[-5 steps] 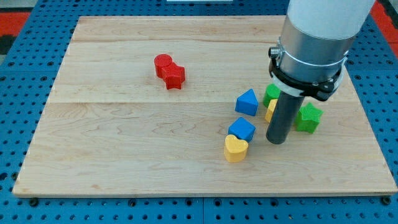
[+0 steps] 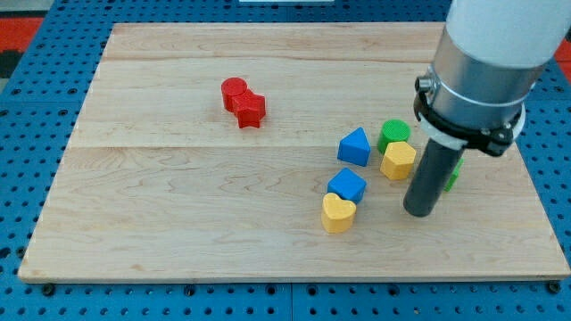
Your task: Slide the yellow heart towards the center left
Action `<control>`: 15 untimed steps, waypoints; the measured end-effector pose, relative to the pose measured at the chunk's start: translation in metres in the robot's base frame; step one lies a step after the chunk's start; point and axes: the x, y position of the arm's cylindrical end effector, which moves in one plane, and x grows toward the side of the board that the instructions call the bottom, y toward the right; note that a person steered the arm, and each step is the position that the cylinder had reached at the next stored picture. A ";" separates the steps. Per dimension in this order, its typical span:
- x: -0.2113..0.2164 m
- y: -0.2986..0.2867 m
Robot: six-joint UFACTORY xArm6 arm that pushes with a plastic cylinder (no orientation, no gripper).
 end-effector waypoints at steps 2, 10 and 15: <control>0.012 -0.007; 0.014 -0.074; -0.012 -0.162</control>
